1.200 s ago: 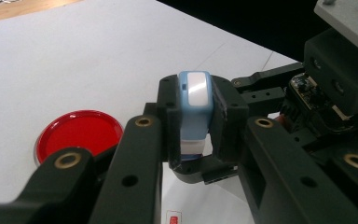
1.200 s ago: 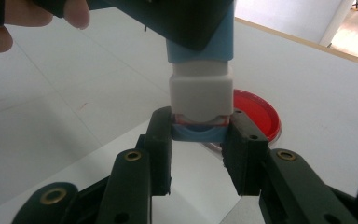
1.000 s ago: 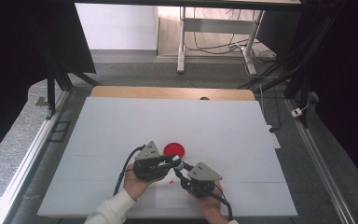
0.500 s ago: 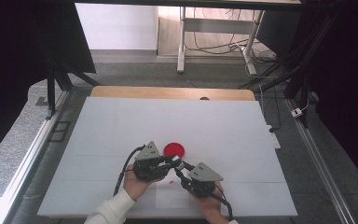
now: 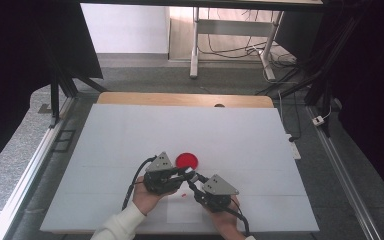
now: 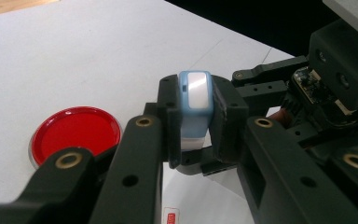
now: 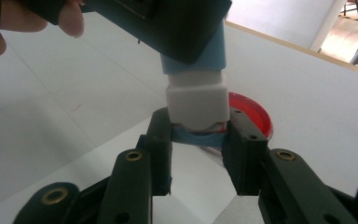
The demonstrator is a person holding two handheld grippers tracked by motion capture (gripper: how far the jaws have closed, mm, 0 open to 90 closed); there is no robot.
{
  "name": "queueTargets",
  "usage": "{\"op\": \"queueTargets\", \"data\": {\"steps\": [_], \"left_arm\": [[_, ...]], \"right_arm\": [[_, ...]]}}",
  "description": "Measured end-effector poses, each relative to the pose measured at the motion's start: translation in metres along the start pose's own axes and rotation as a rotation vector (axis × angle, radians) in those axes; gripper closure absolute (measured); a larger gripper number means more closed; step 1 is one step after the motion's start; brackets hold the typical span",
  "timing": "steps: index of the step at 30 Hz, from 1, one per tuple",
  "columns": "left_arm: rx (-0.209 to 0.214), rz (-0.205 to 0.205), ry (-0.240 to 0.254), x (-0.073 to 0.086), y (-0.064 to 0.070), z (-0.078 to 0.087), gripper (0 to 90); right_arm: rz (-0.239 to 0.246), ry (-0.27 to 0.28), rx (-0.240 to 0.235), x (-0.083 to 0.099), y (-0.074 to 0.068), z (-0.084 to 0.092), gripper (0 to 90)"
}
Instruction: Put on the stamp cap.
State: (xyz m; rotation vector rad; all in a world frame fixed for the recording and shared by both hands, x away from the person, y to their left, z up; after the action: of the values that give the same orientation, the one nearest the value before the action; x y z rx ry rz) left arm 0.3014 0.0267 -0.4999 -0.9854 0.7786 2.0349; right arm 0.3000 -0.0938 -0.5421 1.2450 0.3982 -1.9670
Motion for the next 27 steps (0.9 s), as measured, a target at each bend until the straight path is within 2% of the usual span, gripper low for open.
{"op": "queueTargets", "data": {"steps": [6, 11, 27], "left_arm": [[0.003, 0.002, -0.009, 0.0008, -0.0004, -0.0007, 75.4], [0.006, 0.004, -0.02, 0.0016, -0.0007, -0.0005, 75.4], [0.009, 0.012, -0.055, 0.004, -0.0014, -0.0008, 75.6]], "right_arm": [[0.016, -0.015, 0.006, 0.0001, -0.0003, -0.0004, 64.7], [0.056, -0.031, 0.022, 0.0001, -0.0005, -0.0008, 64.7], [0.127, -0.064, 0.045, 0.0024, -0.0018, -0.0021, 64.7]]}}
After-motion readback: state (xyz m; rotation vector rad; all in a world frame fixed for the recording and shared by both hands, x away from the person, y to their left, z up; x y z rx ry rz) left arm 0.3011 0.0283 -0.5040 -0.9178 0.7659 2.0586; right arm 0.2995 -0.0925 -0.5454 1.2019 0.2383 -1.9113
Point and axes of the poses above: each handheld gripper's, and its own axes: z roughly backward along the jaws, x roughly out of its underside, y roughly to its right, the point moved 6 cm from there along -z, roughly forward along the jaws, and after that the axes turned 6 degrees about -y, right-handed, at the moved point
